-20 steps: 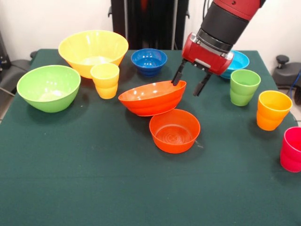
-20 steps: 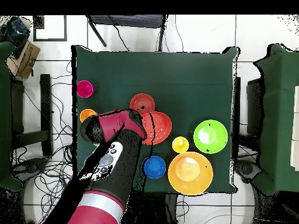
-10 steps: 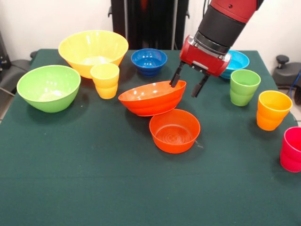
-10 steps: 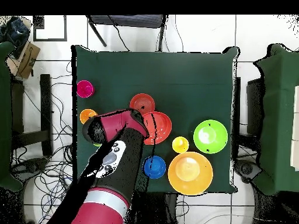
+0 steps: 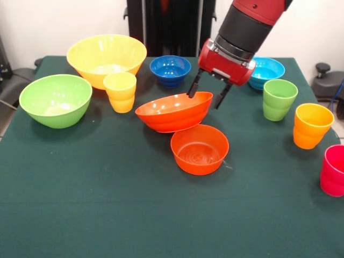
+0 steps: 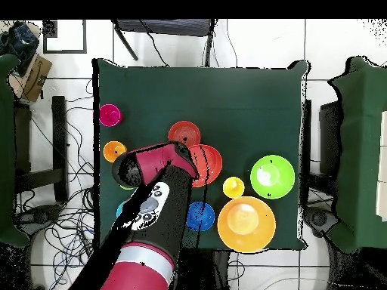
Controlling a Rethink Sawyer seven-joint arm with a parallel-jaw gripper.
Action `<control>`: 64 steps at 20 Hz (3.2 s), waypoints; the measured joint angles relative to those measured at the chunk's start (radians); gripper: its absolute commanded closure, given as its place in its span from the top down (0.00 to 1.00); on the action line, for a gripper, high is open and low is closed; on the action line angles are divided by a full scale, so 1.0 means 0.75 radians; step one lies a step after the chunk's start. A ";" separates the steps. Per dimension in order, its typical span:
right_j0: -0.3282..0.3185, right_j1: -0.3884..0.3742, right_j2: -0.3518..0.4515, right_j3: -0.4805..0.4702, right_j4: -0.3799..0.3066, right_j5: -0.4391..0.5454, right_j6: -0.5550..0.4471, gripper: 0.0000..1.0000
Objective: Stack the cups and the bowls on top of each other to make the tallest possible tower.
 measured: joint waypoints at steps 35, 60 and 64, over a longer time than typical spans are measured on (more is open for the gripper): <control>-0.047 0.004 0.070 0.009 -0.050 -0.126 0.000 0.00; 0.073 0.011 0.069 -0.067 -0.050 -0.053 0.000 0.00; 0.068 0.012 0.070 -0.101 -0.050 -0.029 0.000 0.00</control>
